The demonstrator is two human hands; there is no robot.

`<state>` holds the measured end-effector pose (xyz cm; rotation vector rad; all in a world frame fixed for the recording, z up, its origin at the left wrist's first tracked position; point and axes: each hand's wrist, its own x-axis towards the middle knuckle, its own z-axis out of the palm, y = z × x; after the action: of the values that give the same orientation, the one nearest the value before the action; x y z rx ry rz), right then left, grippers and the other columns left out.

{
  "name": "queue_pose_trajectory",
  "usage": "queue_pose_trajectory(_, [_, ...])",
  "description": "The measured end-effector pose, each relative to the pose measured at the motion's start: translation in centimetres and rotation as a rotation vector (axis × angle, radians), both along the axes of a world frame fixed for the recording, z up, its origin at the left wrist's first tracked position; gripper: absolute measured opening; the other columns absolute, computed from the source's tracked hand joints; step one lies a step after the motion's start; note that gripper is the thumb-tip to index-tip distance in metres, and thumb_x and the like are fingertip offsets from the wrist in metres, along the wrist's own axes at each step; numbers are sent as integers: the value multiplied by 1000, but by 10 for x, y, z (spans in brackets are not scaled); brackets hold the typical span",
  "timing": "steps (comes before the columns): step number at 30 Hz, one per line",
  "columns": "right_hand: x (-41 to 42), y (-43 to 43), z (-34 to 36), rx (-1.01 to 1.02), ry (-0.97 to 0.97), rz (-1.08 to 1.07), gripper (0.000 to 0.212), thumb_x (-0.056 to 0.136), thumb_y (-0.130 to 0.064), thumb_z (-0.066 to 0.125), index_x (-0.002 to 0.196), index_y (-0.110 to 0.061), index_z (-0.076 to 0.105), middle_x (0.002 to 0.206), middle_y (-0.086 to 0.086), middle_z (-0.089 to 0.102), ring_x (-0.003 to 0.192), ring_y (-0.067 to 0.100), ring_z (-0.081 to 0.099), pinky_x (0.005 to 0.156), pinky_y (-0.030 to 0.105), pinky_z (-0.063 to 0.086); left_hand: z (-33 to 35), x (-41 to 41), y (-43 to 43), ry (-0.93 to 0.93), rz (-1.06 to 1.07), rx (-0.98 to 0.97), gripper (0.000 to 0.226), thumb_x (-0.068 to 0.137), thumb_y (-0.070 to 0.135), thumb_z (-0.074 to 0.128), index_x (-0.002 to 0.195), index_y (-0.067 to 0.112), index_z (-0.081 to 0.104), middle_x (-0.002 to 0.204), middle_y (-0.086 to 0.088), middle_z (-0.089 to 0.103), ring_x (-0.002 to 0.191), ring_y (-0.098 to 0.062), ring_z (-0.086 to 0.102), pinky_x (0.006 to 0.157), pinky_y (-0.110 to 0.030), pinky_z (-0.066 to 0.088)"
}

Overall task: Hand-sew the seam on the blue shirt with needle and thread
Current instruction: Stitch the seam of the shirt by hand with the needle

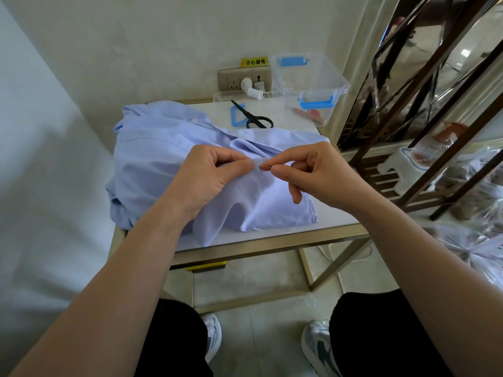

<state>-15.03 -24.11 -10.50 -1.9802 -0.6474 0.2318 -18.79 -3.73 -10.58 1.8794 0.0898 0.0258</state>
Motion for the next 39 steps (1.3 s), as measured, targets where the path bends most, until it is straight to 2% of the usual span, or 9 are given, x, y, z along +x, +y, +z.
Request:
queue_pose_trajectory(11, [1, -1, 0, -5, 0, 12, 17, 96, -21, 61, 102, -27, 75, 47, 3, 60, 51, 27, 39, 60, 30, 34, 3, -2, -1, -27, -20, 14, 14, 88, 17, 71, 78, 25, 76, 81, 4, 75, 74, 2, 63, 73, -12, 48])
queue_pose_trajectory(15, [2, 0, -1, -25, -8, 17, 16, 96, -21, 61, 101, -27, 75, 48, 4, 61, 53, 40, 44, 62, 31, 36, 3, -2, -1, -40, -29, 26, 18, 87, 14, 71, 75, 26, 76, 81, 3, 75, 74, 1, 62, 73, -12, 47])
queue_pose_trajectory(18, [2, 0, -2, -53, -10, 18, 15, 95, -21, 62, 100, -26, 75, 49, 3, 61, 50, 30, 42, 57, 28, 35, 2, -2, -1, -56, -47, 59, 18, 87, 13, 71, 75, 25, 76, 78, 5, 74, 72, 3, 61, 72, -11, 46])
queue_pose_trajectory(21, [2, -2, -1, -90, -6, 23, 14, 95, -20, 62, 101, -25, 73, 48, 3, 61, 46, 17, 38, 50, 18, 33, 1, -1, 0, -83, -75, 137, 17, 87, 14, 71, 75, 25, 76, 79, 5, 73, 71, 3, 61, 72, -13, 47])
queue_pose_trajectory(24, [1, 0, 0, -115, 34, 38, 26, 94, -15, 60, 118, -27, 63, 49, 5, 62, 43, 12, 37, 48, 14, 34, -1, 0, 0, -102, -102, 193, 15, 88, 15, 71, 77, 23, 77, 80, 2, 73, 74, 1, 61, 75, -21, 48])
queue_pose_trajectory(27, [1, 2, 1, -105, 143, 90, 40, 96, -10, 55, 134, -25, 53, 52, 10, 62, 41, 8, 38, 45, 16, 36, -1, -1, 0, -116, -127, 212, 15, 88, 13, 70, 79, 24, 76, 81, 5, 74, 79, -3, 65, 77, -21, 49])
queue_pose_trajectory(32, [3, 4, -2, -115, 198, 118, 10, 99, -15, 53, 103, -8, 59, 51, 11, 60, 39, 11, 35, 43, 20, 34, -3, 0, -1, -138, -121, 273, 9, 86, 14, 71, 80, 16, 77, 81, -2, 74, 82, -12, 66, 76, -25, 49])
queue_pose_trajectory(36, [3, 6, -4, -104, 158, 89, 10, 100, -15, 52, 95, -7, 55, 50, 7, 59, 39, 10, 36, 43, 20, 33, -7, 4, 0, -155, -56, 296, 12, 76, 32, 71, 74, 20, 72, 77, 3, 72, 74, -8, 60, 68, -22, 45])
queue_pose_trajectory(39, [2, 8, -6, -116, 147, 83, 10, 100, -14, 51, 94, -7, 54, 50, 7, 60, 39, 9, 37, 43, 20, 33, -8, 4, -1, -151, -69, 319, 8, 82, 22, 75, 76, 18, 72, 77, 4, 71, 71, -5, 57, 68, -24, 44])
